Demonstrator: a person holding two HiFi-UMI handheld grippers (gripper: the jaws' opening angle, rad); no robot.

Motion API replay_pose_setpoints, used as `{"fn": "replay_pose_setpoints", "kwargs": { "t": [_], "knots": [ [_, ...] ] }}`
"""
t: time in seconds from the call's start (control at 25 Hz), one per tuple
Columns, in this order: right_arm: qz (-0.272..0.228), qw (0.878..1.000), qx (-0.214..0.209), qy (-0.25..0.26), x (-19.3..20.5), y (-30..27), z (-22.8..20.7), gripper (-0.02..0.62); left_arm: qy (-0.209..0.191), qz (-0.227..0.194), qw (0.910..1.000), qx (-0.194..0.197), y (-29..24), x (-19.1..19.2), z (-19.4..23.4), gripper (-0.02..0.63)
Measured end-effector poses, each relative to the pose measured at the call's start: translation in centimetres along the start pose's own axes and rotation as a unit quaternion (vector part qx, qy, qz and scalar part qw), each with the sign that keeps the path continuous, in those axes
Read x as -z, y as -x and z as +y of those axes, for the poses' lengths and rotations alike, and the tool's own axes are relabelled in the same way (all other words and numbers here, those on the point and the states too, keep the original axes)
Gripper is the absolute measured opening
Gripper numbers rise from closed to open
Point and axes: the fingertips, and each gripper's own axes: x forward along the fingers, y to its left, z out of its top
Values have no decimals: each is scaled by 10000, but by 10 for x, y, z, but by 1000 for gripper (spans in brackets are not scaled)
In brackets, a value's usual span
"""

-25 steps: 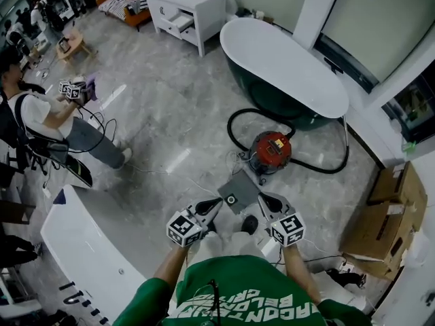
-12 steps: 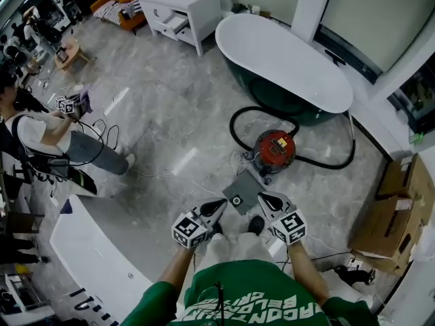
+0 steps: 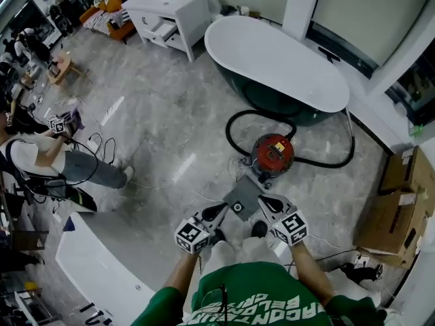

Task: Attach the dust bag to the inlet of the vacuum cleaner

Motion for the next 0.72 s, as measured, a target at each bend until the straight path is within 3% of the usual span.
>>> {"fn": "replay_pose_setpoints", "kwargs": {
  "t": [0.36, 0.72],
  "knots": [
    [71, 9997, -70, 206, 3, -40, -24, 9, -154, 34, 9996, 227, -33, 9, 40, 3],
    [181, 9993, -115, 316, 45, -80, -58, 9, -306, 284, 9973, 602, -80, 54, 77, 3]
  ]
}}
